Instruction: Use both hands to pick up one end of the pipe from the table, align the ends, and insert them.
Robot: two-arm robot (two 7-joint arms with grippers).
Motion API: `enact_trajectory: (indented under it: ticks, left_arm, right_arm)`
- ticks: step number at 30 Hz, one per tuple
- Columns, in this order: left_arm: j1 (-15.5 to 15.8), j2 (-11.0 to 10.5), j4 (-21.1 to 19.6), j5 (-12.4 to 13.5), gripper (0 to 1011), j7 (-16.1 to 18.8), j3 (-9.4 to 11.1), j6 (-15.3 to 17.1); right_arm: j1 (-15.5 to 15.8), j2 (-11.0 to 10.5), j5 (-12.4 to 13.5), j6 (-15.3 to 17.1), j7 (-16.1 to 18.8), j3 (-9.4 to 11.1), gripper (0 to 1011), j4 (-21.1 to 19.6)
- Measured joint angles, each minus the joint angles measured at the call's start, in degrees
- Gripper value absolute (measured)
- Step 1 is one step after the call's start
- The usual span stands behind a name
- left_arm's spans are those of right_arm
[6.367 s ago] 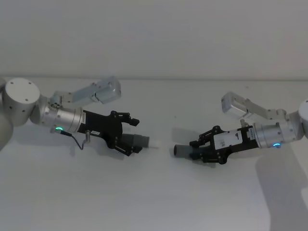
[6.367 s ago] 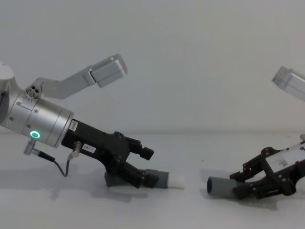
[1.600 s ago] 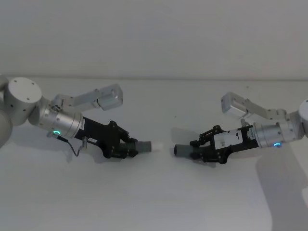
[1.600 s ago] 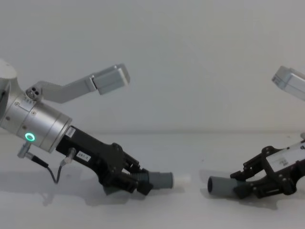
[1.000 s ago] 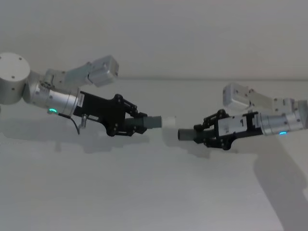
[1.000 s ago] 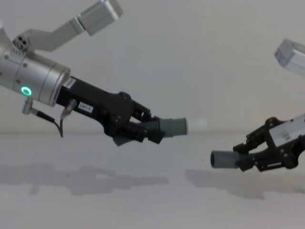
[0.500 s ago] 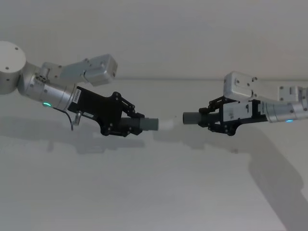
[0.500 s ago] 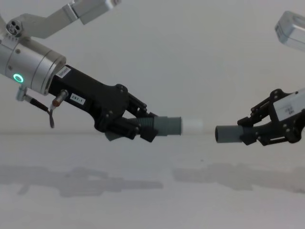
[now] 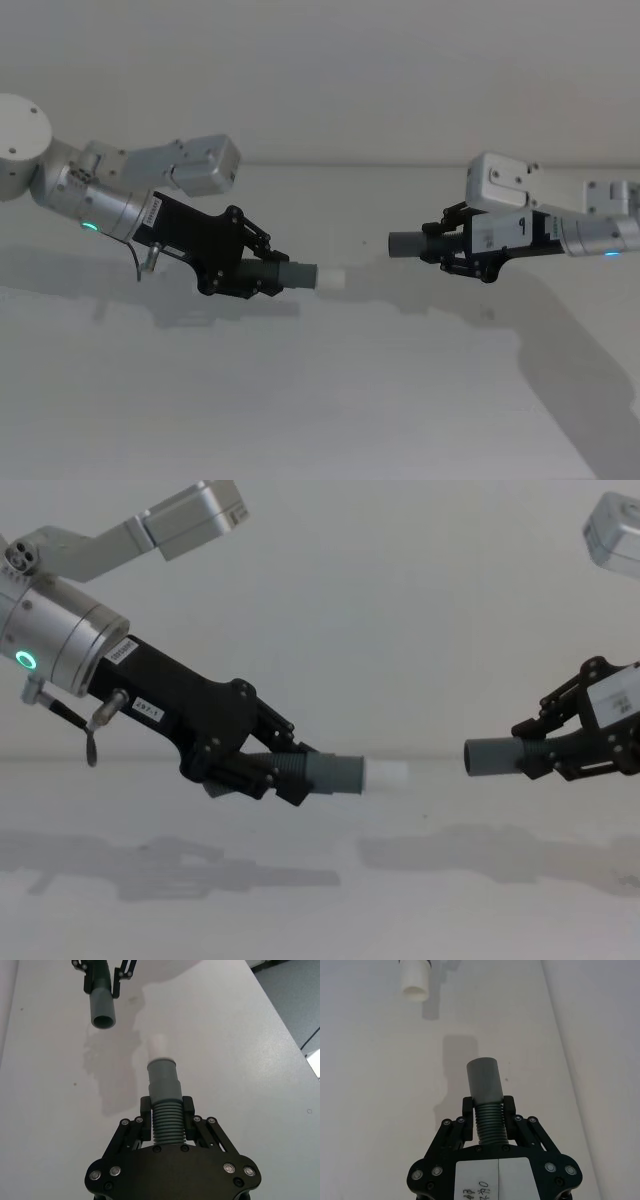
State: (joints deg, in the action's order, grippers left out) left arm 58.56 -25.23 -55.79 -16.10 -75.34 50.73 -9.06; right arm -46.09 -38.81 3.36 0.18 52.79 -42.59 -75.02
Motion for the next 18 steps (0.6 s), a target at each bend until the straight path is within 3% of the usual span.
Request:
enact_trajectory:
  ticks: [18]
  left_arm:
    - [0.0,-0.3,0.1,0.4,347,-0.1,0.5,-0.4]
  right_arm:
    - [3.9,-3.4,0.4,7.2,-2.0,1.6,337,-10.0]
